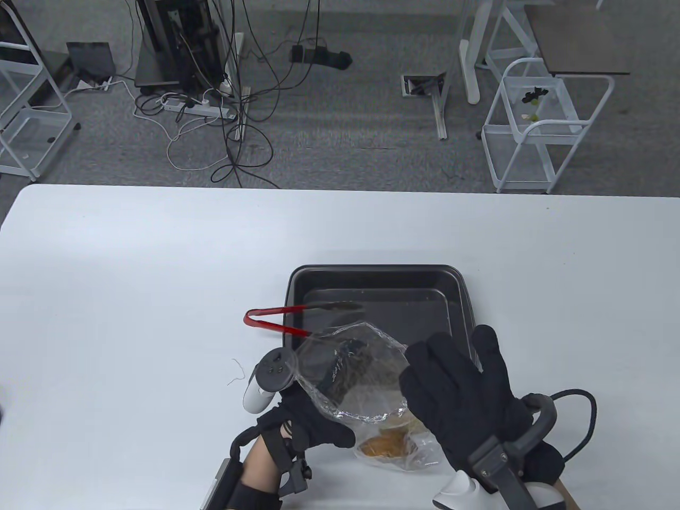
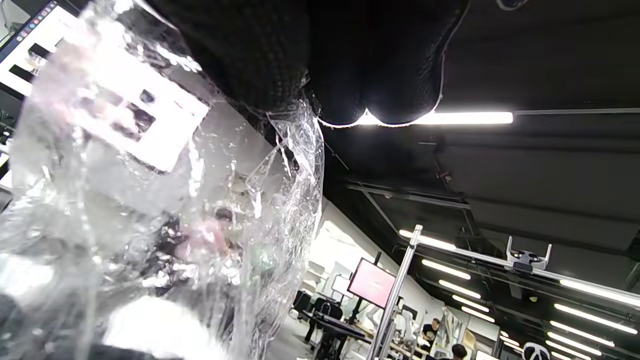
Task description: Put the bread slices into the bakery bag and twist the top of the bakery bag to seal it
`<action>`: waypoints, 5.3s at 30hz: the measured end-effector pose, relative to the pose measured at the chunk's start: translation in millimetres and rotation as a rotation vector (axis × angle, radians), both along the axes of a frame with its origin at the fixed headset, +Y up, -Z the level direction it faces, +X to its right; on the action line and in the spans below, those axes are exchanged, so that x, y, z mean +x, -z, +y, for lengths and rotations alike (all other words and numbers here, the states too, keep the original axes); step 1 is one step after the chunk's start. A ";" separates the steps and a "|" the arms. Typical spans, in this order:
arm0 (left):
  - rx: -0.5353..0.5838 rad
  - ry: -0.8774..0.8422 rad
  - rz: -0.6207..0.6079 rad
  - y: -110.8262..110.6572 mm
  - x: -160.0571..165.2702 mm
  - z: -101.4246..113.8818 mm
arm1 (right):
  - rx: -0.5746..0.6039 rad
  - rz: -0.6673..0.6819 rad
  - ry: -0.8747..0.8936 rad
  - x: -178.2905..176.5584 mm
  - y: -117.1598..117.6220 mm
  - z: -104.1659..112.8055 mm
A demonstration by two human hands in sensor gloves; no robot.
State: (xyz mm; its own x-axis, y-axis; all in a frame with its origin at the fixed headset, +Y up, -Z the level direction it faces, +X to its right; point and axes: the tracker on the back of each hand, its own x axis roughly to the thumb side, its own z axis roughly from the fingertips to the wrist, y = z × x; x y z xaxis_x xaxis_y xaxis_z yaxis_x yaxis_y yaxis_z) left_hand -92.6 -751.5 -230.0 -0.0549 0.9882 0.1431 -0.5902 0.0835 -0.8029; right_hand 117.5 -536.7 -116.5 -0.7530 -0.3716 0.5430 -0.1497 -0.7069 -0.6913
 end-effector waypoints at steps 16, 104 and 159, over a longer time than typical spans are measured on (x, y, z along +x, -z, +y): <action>0.105 0.010 0.660 -21.7 -41.2 10.2 | -0.185 -0.268 0.347 30.3 27.4 -26.8; 0.156 0.086 0.528 -24.9 -27.7 13.1 | -1.120 0.259 1.018 29.9 70.6 -172.6; 0.167 0.040 0.315 -14.7 7.1 26.4 | -1.408 0.333 0.322 -0.2 121.1 -124.4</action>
